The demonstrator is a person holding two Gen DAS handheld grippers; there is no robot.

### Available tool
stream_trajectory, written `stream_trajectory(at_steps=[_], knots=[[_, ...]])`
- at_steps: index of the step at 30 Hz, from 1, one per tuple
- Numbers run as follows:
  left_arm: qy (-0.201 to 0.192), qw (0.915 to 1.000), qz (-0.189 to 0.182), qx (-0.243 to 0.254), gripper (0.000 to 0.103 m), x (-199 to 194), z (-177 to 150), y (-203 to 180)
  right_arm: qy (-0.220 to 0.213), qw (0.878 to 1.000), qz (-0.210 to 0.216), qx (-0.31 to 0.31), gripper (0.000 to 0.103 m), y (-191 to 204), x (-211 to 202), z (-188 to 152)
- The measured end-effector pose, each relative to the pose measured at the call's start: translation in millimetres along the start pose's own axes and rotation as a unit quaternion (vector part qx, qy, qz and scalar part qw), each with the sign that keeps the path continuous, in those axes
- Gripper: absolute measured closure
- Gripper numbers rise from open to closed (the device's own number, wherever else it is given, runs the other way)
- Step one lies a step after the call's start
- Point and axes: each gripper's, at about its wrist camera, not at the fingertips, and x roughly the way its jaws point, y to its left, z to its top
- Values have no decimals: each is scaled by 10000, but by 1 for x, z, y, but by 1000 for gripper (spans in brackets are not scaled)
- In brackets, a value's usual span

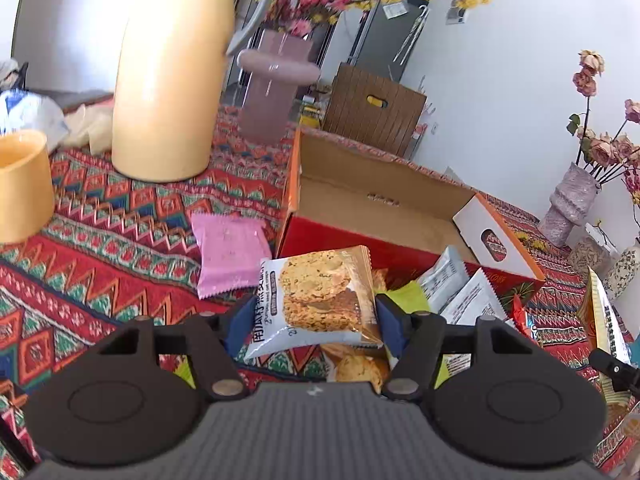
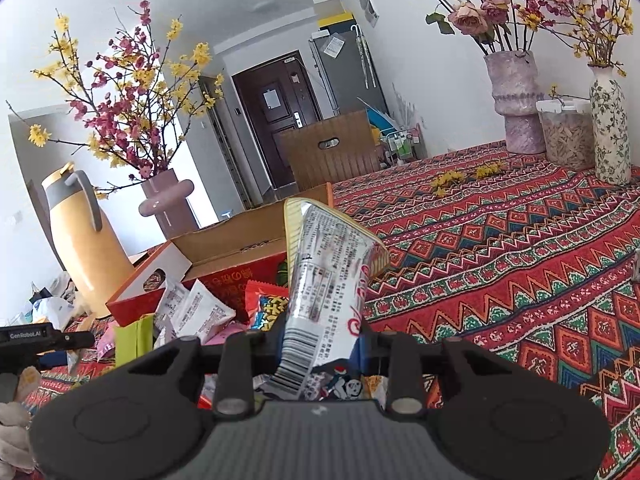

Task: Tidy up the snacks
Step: 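Carry both packets over the cardboard box and open both tools to drop them in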

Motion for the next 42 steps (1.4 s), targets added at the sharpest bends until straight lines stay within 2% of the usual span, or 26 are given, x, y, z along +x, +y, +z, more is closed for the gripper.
stream_trajectory(at_steps=[14, 27, 35, 42], knots=[[-507, 9977, 91, 444, 38, -9, 35, -42, -58, 9967, 267, -768, 72, 31, 42, 48], [-746, 9946, 298, 653, 38, 34, 77, -81, 70, 9944, 317, -1005, 72, 59, 114, 105], [-678, 9932, 653, 686, 38, 79, 86, -88, 283, 9937, 79, -1080, 72, 69, 161, 106], [-692, 9929, 721, 645, 38, 95, 77, -75, 246, 9928, -15, -1169, 72, 67, 171, 97]])
